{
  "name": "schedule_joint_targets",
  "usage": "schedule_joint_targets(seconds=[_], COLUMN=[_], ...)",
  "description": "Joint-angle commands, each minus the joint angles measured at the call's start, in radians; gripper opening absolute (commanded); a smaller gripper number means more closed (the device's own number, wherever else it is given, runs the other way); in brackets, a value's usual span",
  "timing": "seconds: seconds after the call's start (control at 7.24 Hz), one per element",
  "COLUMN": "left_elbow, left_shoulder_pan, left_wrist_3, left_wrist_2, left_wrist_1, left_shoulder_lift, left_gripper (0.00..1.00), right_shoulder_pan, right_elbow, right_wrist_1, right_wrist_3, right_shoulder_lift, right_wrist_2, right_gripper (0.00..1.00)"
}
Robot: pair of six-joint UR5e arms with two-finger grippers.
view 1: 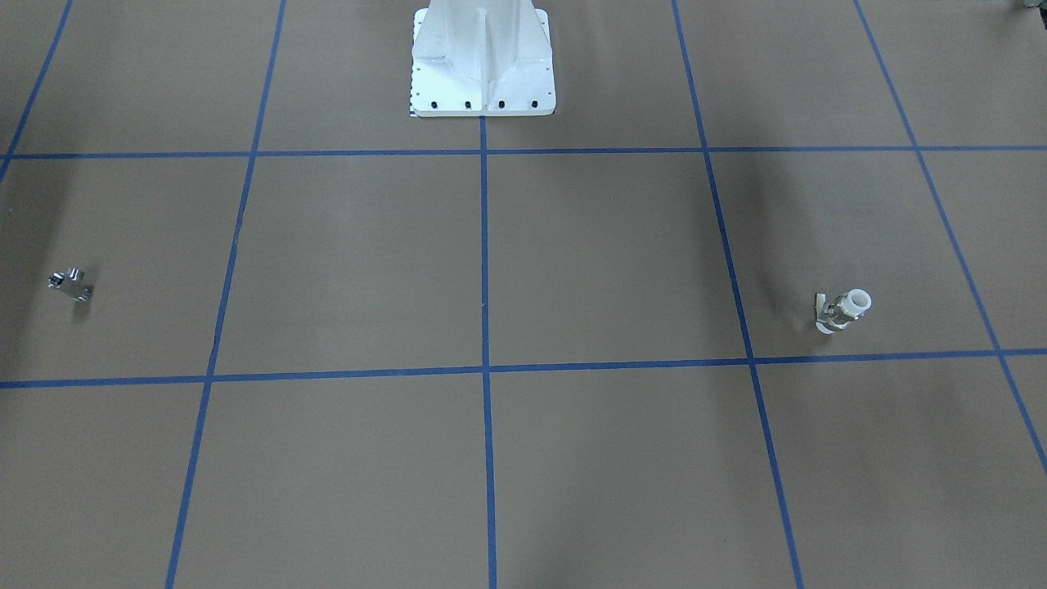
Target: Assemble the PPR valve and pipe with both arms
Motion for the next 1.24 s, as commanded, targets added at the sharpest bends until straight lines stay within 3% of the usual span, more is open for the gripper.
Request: schedule_joint_targets(seconds=[0.0, 1.1], left_elbow=[0.0, -0.065], left_shoulder_pan=[0.0, 0.018], left_wrist_3=[0.001, -0.018], left_wrist_2=[-0.002, 0.0], left_wrist_1=[-0.002, -0.049], left_shoulder_lift=[0.0, -0.044], left_gripper=[1.0, 1.0], right_shoulder_pan=[0.0, -0.002], right_elbow=[0.002, 0.026], right_wrist_1=[-0.002, 0.0], right_wrist_3=[0.003, 0.015], right_shoulder_lift=[-0.001, -0.002], right_wrist_2=[0.002, -0.002], right_gripper=[1.0, 1.0])
